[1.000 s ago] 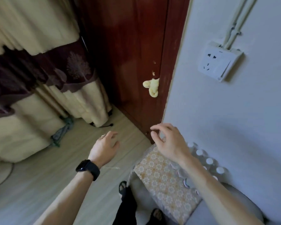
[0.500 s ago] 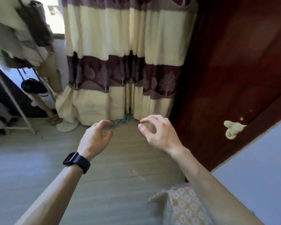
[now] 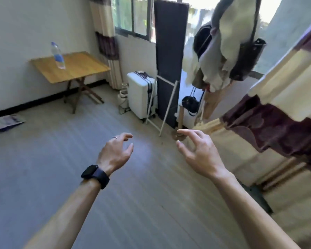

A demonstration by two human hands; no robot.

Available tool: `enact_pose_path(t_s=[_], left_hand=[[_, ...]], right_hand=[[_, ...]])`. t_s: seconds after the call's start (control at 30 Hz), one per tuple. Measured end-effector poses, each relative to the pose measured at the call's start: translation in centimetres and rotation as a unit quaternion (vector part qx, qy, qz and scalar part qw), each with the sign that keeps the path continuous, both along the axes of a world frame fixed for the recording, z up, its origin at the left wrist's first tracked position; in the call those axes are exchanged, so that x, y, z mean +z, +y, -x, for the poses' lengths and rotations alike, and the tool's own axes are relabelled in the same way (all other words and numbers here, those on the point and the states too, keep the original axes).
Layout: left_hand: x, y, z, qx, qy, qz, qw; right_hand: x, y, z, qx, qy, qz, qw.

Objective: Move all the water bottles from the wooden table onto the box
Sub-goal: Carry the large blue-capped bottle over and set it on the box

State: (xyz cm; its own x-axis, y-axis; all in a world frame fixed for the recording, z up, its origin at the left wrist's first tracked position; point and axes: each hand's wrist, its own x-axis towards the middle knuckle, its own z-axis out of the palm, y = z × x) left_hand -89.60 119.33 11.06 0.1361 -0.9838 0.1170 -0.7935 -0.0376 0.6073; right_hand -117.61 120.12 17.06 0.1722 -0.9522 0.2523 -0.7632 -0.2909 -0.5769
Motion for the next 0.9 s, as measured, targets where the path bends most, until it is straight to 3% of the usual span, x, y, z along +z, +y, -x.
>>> enact_pose_path(t_s=[0.43, 0.7, 0.9], left_hand=[[5.9, -14.6, -17.8, 0.212, -0.030, 0.033, 0.976], [8.8, -22.3, -27.1, 0.301, -0.045, 0.064, 0.951], [6.4, -30.1, -36.4, 0.317, -0.037, 0.057, 0.946]], right_hand=[[2.1, -26.7, -19.8, 0.207, -0.028, 0.025, 0.978], [4.0, -40.1, -30.3, 0.275, -0.047, 0.039, 0.960], [2.1, -49.0, -39.7, 0.291, -0.047, 0.025, 0.955]])
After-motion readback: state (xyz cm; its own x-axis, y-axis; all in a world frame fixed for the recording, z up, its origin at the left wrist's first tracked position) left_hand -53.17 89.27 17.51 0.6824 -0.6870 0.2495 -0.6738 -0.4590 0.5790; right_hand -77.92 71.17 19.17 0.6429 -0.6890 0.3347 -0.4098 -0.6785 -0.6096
